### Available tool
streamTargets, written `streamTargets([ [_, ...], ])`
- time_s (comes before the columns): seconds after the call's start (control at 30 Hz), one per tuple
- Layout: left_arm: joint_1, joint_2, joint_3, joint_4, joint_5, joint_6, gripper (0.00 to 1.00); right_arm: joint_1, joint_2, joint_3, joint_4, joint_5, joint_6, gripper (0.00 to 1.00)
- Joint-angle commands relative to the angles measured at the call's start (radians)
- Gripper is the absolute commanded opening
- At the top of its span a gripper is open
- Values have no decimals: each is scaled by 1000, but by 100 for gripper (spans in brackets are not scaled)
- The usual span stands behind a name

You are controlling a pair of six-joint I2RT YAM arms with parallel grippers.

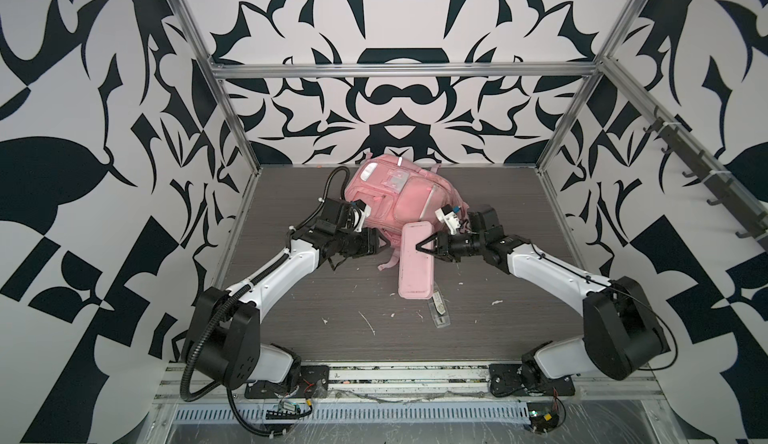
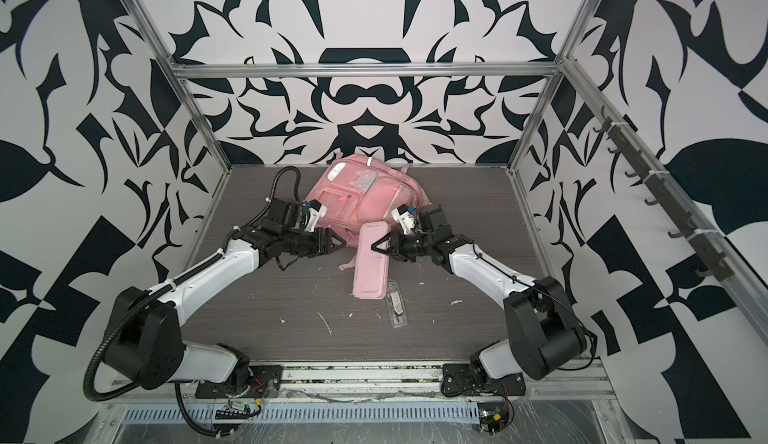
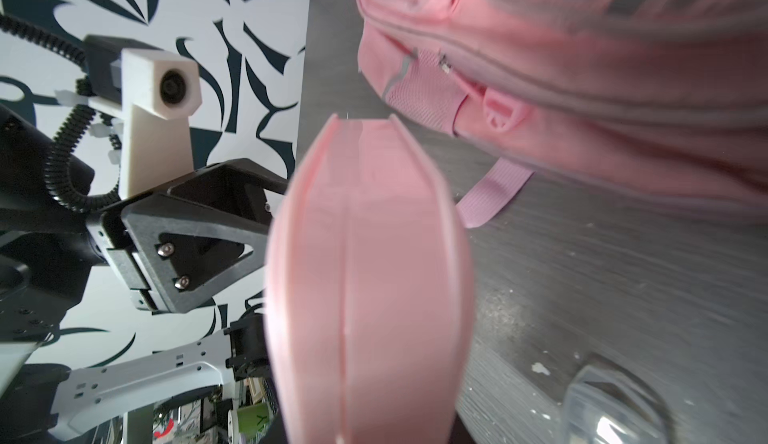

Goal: Pack the student bag
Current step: 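Lift the pencil case with the right gripper while the left reaches the backpack, then pull the backpack's main opening apart with the left gripper while the right holds the case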

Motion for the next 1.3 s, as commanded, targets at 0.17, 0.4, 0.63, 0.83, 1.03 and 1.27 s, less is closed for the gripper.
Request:
streamTargets([
  [0.17,-1,190,302,-145,-99,109,59,-242,-48,113,72,-47,67,9],
  [0.4,-73,413,613,-295,-260,164,59,-412,-16,109,84,-66,135,8],
  [0.63,-202,656,958,-481,-416,261,60,-487,-19,62,-11,-31,118,8],
  [0.83,-312,810,1168,-585,-598,376,61,-513,-46,5,-87,-17,65,7],
  [1.03,-374,978,1371,-663,-757,494,63,-520,-74,-42,-124,-1,43,7],
  [1.27,-404,1067,1406,-637,-896,568,62,-522,-105,-66,-164,-10,7,7],
])
